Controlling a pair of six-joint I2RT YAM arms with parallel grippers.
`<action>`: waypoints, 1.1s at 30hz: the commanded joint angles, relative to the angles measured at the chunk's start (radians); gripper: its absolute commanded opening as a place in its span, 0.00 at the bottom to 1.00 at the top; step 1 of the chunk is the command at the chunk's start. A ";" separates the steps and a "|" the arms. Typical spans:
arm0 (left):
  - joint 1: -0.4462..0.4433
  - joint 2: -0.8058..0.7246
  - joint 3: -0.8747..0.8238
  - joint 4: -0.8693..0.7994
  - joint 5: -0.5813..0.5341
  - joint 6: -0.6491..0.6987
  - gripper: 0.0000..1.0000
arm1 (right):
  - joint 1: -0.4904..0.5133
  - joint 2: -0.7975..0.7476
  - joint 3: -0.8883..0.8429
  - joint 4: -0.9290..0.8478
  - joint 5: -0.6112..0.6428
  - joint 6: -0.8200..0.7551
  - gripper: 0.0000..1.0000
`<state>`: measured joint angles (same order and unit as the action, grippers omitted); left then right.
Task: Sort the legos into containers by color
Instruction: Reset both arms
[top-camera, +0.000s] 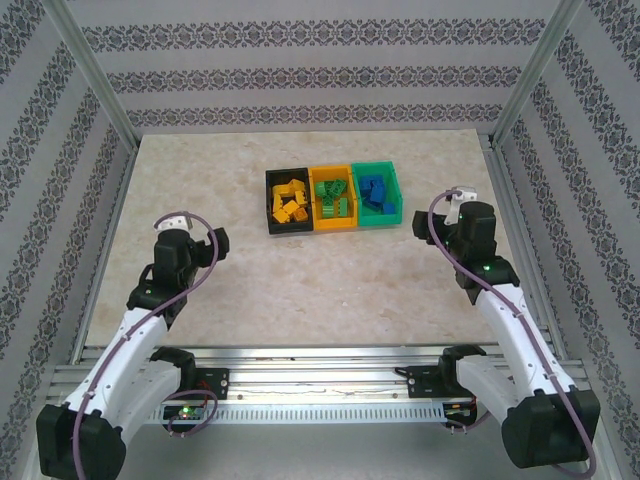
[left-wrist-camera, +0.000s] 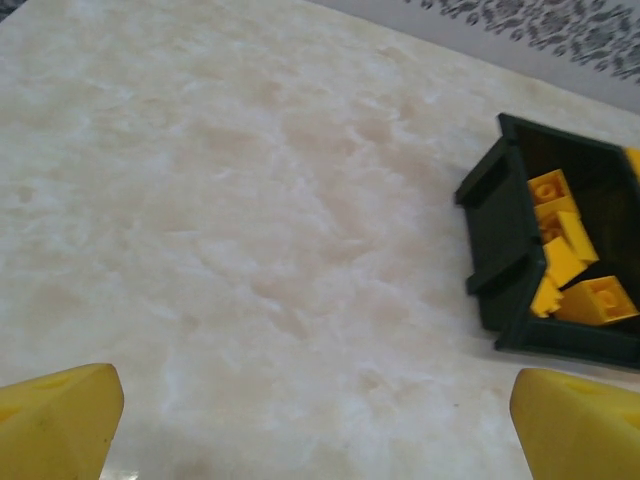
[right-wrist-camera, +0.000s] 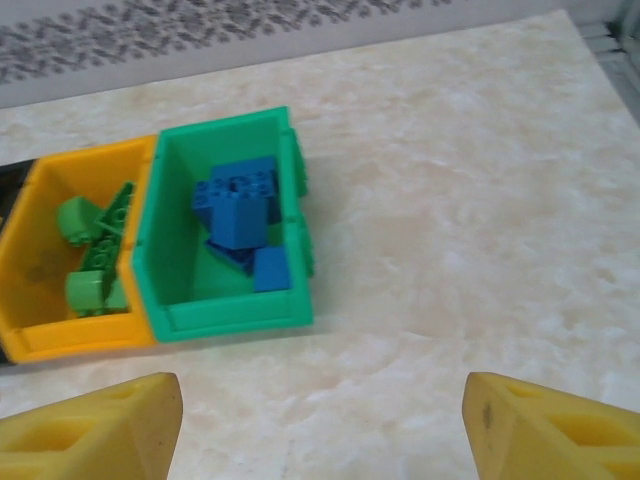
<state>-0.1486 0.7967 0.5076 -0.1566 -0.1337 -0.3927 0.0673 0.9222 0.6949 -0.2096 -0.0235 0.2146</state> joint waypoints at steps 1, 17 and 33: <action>0.012 -0.036 -0.032 0.086 -0.093 0.048 0.99 | -0.015 0.000 -0.043 0.051 0.109 0.053 0.83; 0.013 -0.052 -0.224 0.406 -0.285 0.165 1.00 | -0.021 -0.239 -0.291 0.190 0.361 0.102 0.97; 0.059 0.568 -0.198 1.021 -0.177 0.409 1.00 | -0.021 -0.274 -0.335 0.216 0.265 0.121 0.95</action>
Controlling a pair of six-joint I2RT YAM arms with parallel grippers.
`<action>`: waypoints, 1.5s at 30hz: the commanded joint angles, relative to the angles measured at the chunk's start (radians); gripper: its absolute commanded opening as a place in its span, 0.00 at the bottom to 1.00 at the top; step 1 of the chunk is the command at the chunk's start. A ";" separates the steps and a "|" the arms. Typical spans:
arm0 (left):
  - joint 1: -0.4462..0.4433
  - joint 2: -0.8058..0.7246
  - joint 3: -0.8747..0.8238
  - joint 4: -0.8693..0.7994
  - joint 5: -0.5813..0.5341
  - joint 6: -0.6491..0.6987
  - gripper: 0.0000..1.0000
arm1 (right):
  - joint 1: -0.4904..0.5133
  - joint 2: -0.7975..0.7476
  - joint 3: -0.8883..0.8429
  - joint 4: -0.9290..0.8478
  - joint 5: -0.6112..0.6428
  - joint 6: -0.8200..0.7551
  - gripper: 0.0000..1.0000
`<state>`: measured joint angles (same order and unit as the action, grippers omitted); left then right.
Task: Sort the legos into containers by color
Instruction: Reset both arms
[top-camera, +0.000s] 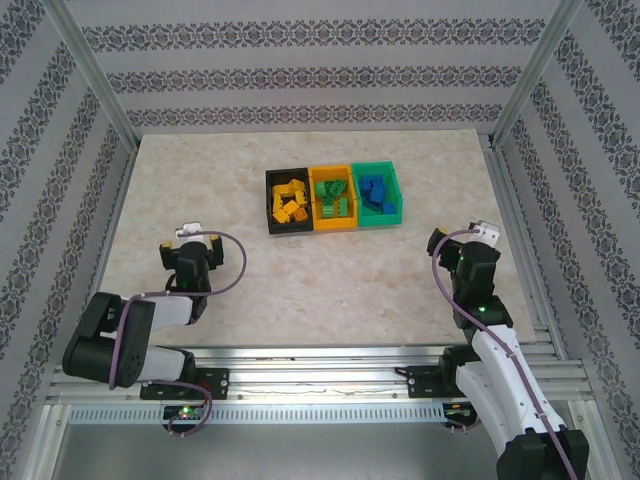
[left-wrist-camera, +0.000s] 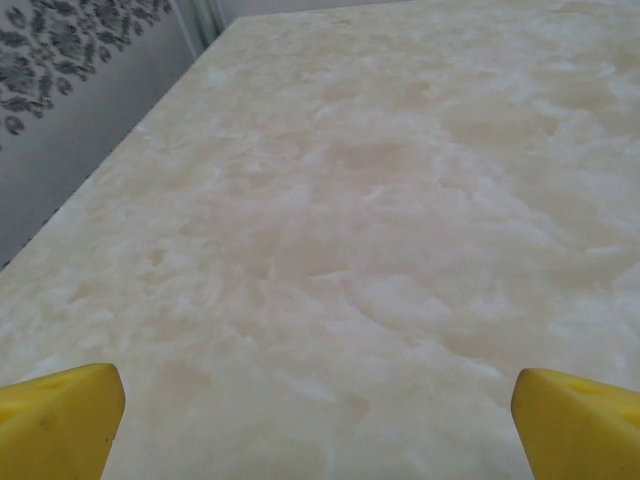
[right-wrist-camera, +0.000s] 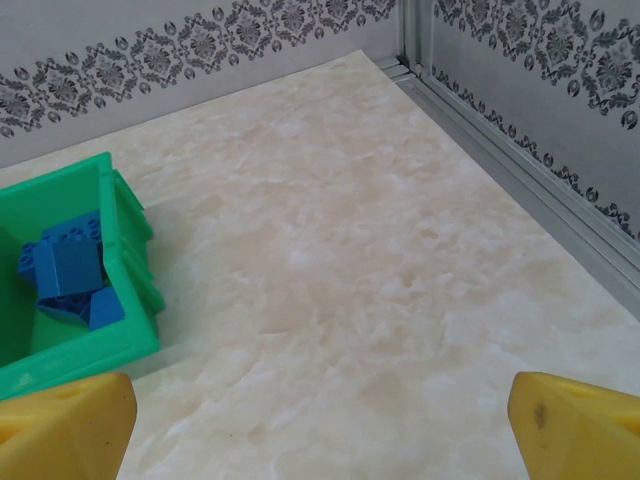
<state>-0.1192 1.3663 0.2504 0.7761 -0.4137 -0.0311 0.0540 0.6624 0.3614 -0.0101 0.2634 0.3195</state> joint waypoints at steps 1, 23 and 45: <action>0.039 0.014 0.076 0.080 0.140 0.053 0.99 | -0.008 -0.016 -0.004 0.016 -0.022 0.018 0.96; 0.080 0.231 0.115 0.227 0.243 0.024 0.99 | -0.008 0.079 0.028 0.045 -0.073 -0.020 0.98; 0.078 0.230 0.115 0.225 0.246 0.026 0.99 | -0.023 0.659 0.045 0.647 -0.023 -0.263 0.98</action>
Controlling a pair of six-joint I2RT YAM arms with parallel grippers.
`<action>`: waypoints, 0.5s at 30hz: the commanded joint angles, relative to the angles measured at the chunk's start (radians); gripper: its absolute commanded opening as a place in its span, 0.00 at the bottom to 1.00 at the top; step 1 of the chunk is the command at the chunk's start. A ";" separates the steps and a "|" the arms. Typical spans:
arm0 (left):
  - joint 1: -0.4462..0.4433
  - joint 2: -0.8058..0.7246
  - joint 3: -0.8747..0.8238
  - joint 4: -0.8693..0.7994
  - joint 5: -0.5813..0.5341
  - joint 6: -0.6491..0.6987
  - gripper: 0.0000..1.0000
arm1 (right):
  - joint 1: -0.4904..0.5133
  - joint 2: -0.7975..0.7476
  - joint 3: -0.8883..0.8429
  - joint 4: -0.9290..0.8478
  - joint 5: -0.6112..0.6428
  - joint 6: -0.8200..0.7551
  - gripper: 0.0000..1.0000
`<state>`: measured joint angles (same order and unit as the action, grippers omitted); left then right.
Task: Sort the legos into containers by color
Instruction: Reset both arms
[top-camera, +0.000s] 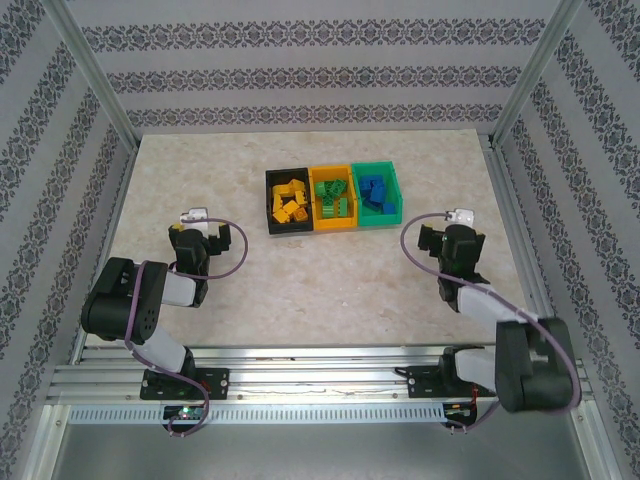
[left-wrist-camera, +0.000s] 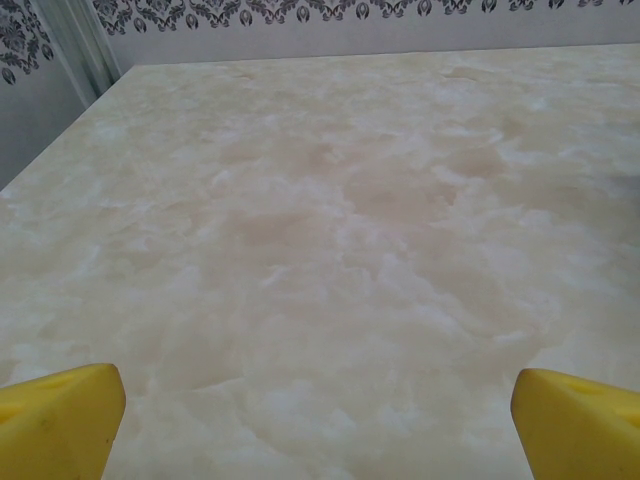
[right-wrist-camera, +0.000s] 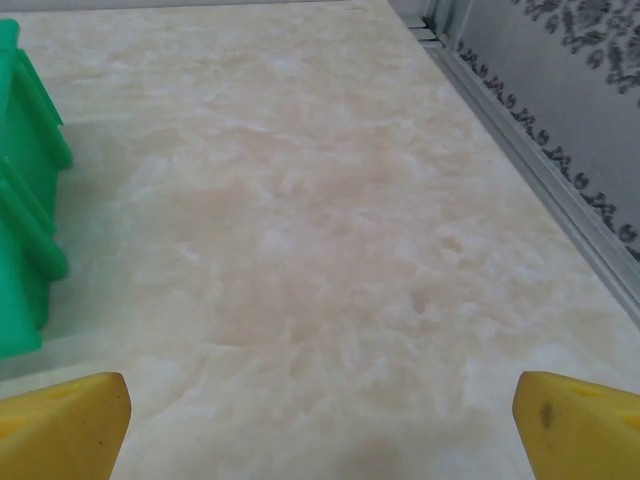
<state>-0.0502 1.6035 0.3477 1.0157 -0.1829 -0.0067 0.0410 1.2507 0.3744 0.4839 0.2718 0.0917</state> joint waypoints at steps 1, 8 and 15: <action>0.009 -0.007 0.017 -0.015 0.015 0.002 0.99 | -0.010 0.109 0.023 0.240 -0.041 -0.026 0.98; 0.010 -0.007 0.017 -0.015 0.016 0.002 0.99 | -0.006 0.305 -0.067 0.616 -0.115 -0.042 0.99; 0.010 -0.008 0.017 -0.014 0.016 0.002 0.99 | -0.014 0.272 0.000 0.454 -0.188 -0.054 0.98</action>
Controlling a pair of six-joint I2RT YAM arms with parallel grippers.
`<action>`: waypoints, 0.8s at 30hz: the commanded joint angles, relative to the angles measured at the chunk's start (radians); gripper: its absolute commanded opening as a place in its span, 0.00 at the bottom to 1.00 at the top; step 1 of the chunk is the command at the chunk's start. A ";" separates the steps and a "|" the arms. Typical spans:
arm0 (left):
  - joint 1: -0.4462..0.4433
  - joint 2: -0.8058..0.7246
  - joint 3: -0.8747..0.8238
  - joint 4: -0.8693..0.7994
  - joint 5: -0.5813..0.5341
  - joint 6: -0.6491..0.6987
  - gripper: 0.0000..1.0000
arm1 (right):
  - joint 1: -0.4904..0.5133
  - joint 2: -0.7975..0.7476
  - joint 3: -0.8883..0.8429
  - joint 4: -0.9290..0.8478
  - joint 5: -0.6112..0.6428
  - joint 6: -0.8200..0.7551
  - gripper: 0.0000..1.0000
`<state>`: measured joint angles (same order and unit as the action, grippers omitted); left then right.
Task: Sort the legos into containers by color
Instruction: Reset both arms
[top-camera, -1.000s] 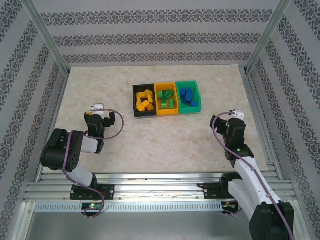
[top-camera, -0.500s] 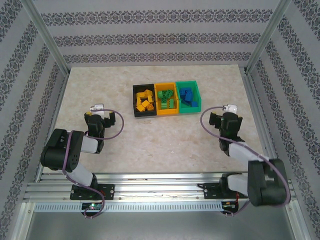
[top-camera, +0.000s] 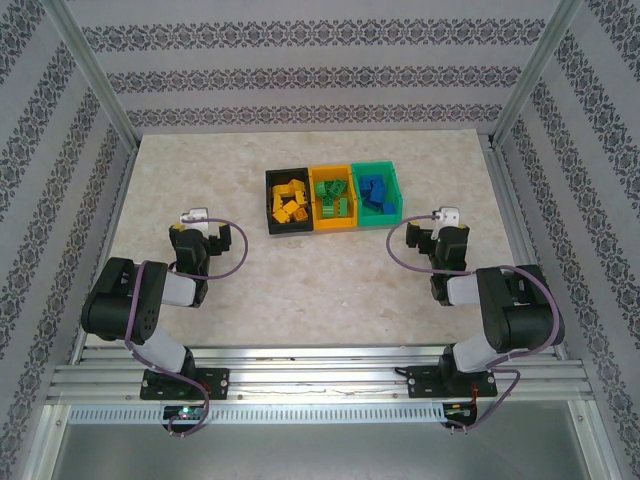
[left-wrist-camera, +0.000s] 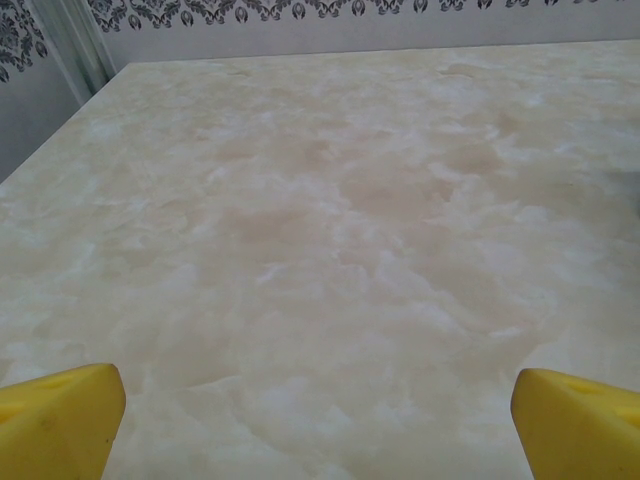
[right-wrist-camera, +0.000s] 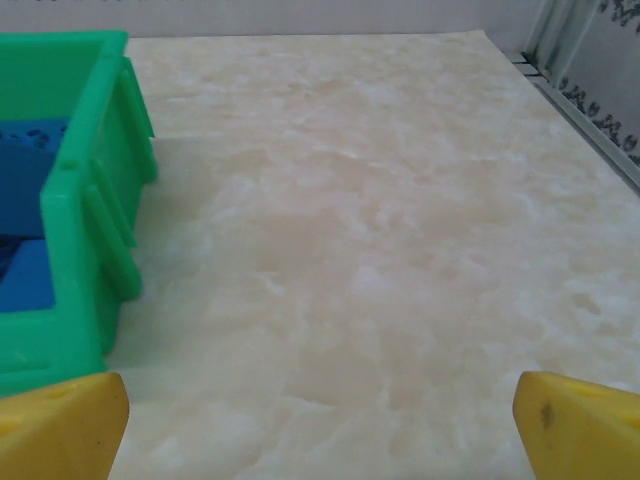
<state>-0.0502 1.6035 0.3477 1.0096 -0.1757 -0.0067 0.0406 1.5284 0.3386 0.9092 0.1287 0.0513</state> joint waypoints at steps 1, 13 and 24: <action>0.010 -0.008 0.017 -0.008 0.008 0.002 0.99 | -0.013 0.000 0.031 0.048 -0.044 -0.013 0.98; 0.010 -0.008 0.017 -0.008 0.009 0.002 0.99 | -0.014 0.006 0.027 0.066 -0.044 -0.015 0.98; 0.009 -0.008 0.017 -0.007 0.008 0.002 0.99 | -0.013 0.007 0.029 0.065 -0.048 -0.016 0.98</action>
<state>-0.0502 1.6035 0.3477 1.0084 -0.1757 -0.0067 0.0345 1.5291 0.3523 0.9360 0.1028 0.0452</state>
